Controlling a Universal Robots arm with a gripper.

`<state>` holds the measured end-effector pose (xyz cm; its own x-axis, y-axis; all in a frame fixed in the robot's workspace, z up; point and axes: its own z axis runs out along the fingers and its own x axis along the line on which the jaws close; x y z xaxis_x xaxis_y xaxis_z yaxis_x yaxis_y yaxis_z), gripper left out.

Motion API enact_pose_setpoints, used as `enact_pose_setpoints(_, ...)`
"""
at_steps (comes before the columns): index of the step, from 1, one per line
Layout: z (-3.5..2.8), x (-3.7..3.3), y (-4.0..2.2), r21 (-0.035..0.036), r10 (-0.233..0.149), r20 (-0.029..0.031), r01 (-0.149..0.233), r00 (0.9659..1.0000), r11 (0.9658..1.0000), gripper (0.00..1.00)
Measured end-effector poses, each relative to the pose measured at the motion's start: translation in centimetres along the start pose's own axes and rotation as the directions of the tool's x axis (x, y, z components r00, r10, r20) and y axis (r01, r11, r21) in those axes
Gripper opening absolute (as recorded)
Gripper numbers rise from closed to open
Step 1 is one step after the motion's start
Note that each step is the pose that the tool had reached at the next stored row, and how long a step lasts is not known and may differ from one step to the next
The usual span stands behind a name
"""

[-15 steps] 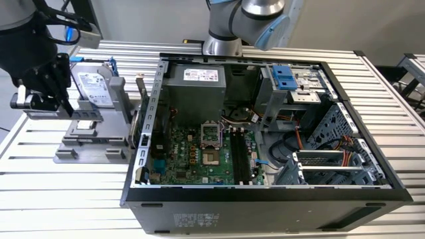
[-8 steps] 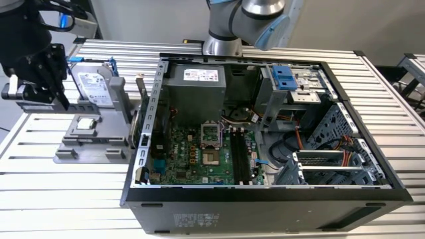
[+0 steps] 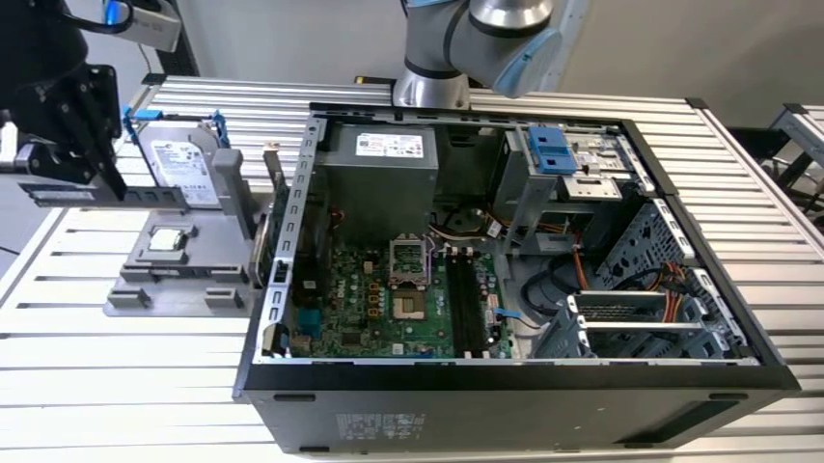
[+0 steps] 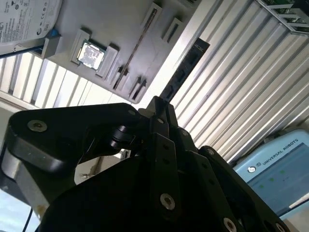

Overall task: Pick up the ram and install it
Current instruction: 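Pick up the ram and move it above insertion slot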

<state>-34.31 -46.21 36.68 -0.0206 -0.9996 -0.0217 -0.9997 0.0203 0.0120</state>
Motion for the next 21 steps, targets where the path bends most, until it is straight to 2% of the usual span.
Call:
enact_pose_setpoints(5, -0.88, -0.02, 0.01, 0.0000, 0.000, 0.0000, 0.000, 1.0000, 1.0000, 0.00)
enact_pose_setpoints(9, -1.29, -0.03, 0.02, 0.0001, 0.000, 0.0000, 0.000, 1.0000, 1.0000, 0.00)
enact_pose_setpoints(19, -1.37, -0.03, 0.02, 0.0000, 0.000, -0.0001, 0.000, 1.0000, 1.0000, 0.00)
enact_pose_setpoints(21, -1.40, -0.03, -0.21, -0.0004, 0.000, -0.0004, 0.000, 1.0000, 1.0000, 0.00)
